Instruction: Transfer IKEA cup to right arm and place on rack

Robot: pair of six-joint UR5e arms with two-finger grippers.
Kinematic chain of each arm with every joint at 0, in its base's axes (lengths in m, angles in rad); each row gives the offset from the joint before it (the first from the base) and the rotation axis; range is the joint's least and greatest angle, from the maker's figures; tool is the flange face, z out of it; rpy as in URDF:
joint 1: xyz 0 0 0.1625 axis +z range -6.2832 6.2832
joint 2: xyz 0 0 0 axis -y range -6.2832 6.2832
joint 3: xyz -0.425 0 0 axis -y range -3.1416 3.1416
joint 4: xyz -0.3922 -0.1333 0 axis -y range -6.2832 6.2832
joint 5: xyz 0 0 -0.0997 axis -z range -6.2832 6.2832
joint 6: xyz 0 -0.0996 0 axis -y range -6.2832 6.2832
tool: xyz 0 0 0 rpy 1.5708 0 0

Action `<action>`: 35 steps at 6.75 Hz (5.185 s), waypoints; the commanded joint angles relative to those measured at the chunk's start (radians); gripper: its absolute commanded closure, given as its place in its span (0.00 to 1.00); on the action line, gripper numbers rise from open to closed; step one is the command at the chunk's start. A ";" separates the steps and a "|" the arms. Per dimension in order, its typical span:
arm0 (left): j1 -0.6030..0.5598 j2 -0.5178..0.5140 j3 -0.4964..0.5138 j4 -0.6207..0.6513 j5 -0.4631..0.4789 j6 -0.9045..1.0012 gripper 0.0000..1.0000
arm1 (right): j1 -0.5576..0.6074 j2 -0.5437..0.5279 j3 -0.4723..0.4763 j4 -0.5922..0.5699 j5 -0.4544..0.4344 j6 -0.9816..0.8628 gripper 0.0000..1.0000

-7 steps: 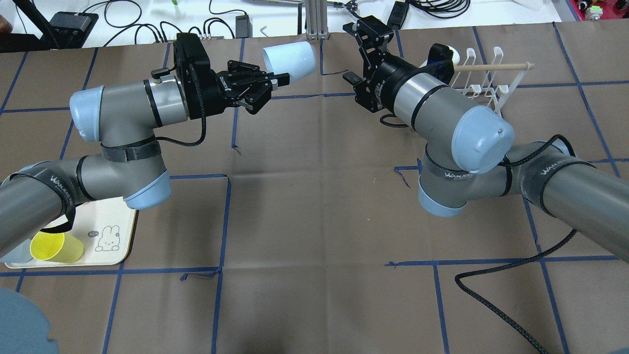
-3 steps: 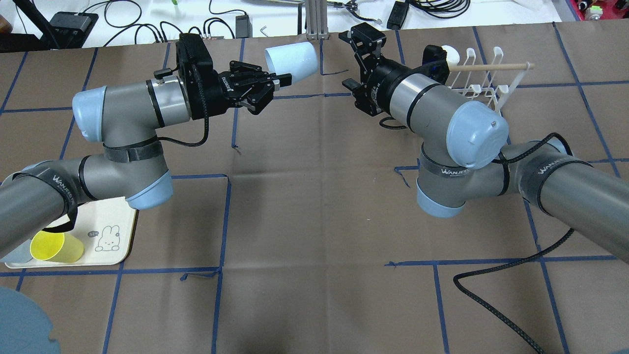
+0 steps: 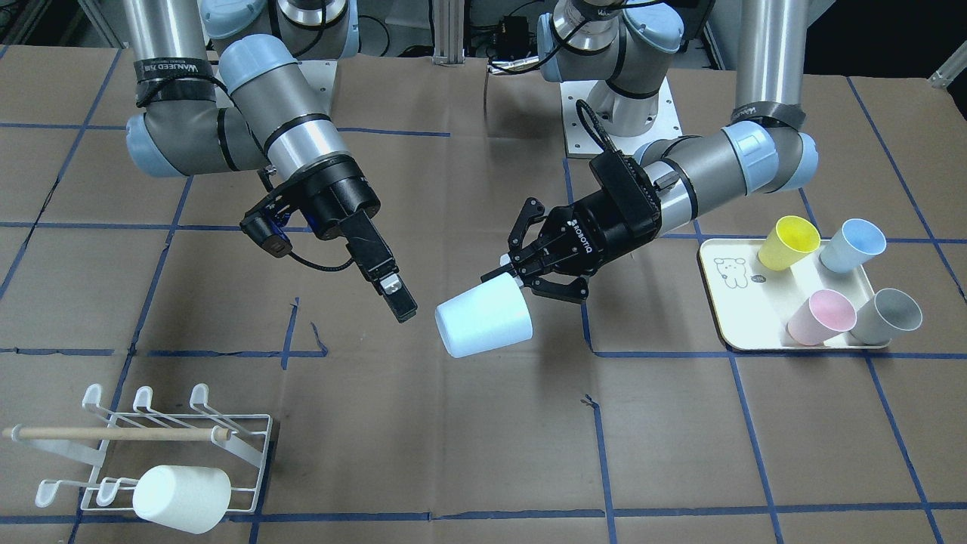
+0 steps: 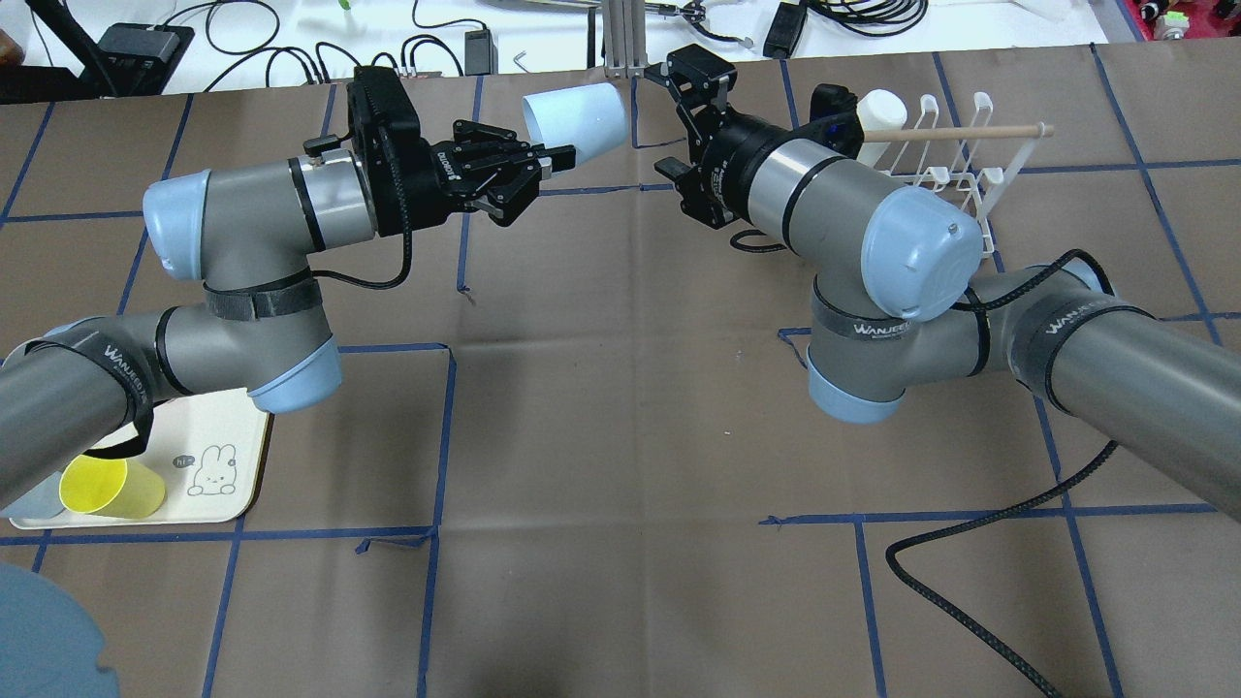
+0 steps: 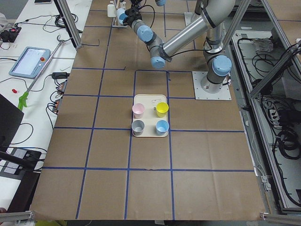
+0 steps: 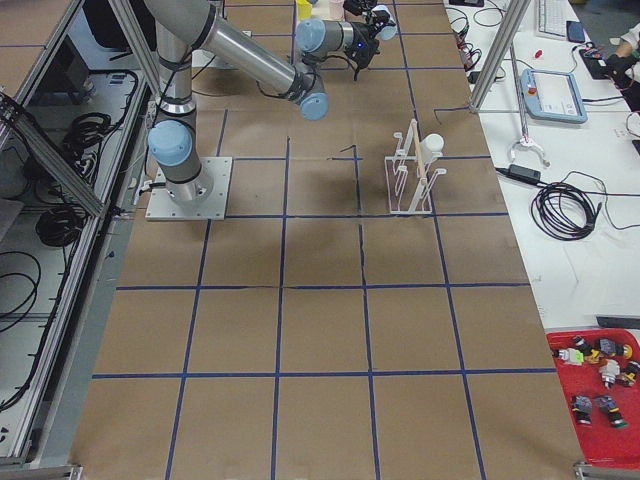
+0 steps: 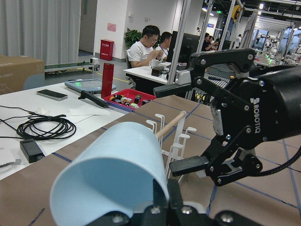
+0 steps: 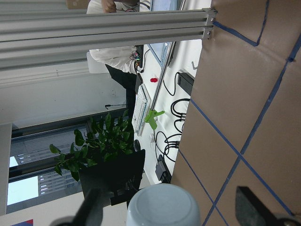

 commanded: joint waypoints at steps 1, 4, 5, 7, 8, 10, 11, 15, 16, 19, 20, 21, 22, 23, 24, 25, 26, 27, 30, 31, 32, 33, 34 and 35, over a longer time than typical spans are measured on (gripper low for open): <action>-0.001 0.000 0.000 0.001 0.000 0.000 1.00 | 0.024 0.027 -0.039 0.011 -0.005 0.002 0.04; -0.001 0.000 0.000 0.001 0.000 -0.002 1.00 | 0.046 0.056 -0.081 0.011 -0.006 0.014 0.04; 0.001 -0.002 0.000 0.001 0.000 -0.002 1.00 | 0.055 0.058 -0.087 0.011 -0.008 0.017 0.03; -0.001 0.000 0.000 0.001 0.000 0.000 1.00 | 0.067 0.076 -0.091 0.009 -0.008 0.016 0.03; 0.001 0.000 0.000 0.001 0.000 0.000 1.00 | 0.069 0.084 -0.102 0.008 -0.008 0.017 0.03; 0.001 0.000 0.000 0.001 0.002 0.000 0.99 | 0.070 0.098 -0.119 0.009 -0.008 0.017 0.04; 0.001 0.000 0.002 0.001 0.002 0.000 0.99 | 0.070 0.099 -0.119 0.009 -0.008 0.016 0.06; 0.001 0.001 0.002 0.001 0.002 0.000 0.96 | 0.072 0.110 -0.121 0.008 -0.005 0.011 0.33; 0.001 0.001 0.002 0.001 0.002 0.000 0.96 | 0.072 0.110 -0.121 0.008 -0.003 0.010 0.46; 0.001 -0.011 0.003 0.034 0.008 -0.003 0.44 | 0.070 0.108 -0.121 0.006 -0.006 0.007 0.53; 0.001 -0.014 0.003 0.062 0.008 -0.061 0.30 | 0.070 0.108 -0.121 0.008 -0.005 0.007 0.54; 0.003 -0.016 0.003 0.092 0.008 -0.115 0.16 | 0.070 0.107 -0.122 0.008 -0.006 0.007 0.54; 0.004 -0.019 0.003 0.120 0.008 -0.162 0.10 | 0.070 0.107 -0.122 0.008 -0.005 0.005 0.55; 0.013 -0.013 0.002 0.132 0.008 -0.166 0.07 | 0.070 0.107 -0.122 0.008 -0.005 0.005 0.56; 0.050 -0.013 -0.011 0.152 0.002 -0.170 0.04 | 0.070 0.107 -0.124 0.008 -0.005 0.005 0.56; 0.114 -0.011 -0.015 0.160 -0.015 -0.170 0.04 | 0.067 0.110 -0.125 0.008 -0.002 0.002 0.58; 0.177 -0.013 -0.014 0.162 -0.049 -0.172 0.03 | 0.051 0.108 -0.127 0.008 0.003 -0.001 0.62; 0.194 -0.016 0.004 0.149 -0.026 -0.172 0.03 | 0.012 0.107 -0.143 0.009 0.005 -0.050 0.62; 0.159 -0.022 0.176 -0.131 0.366 -0.363 0.01 | -0.123 0.099 -0.165 0.011 0.003 -0.530 0.62; 0.110 -0.007 0.260 -0.379 0.541 -0.364 0.01 | -0.175 0.099 -0.165 0.011 0.003 -0.720 0.62; 0.057 -0.019 0.335 -0.550 0.704 -0.367 0.00 | -0.228 0.101 -0.165 0.011 0.006 -0.874 0.64; 0.018 -0.007 0.386 -0.789 0.823 -0.382 0.00 | -0.291 0.101 -0.165 0.014 0.018 -1.058 0.64; -0.008 0.015 0.435 -1.001 0.951 -0.390 0.00 | -0.349 0.099 -0.165 0.044 0.018 -1.248 0.64; -0.028 0.039 0.487 -1.199 1.013 -0.408 0.00 | -0.405 0.102 -0.167 0.081 0.018 -1.398 0.67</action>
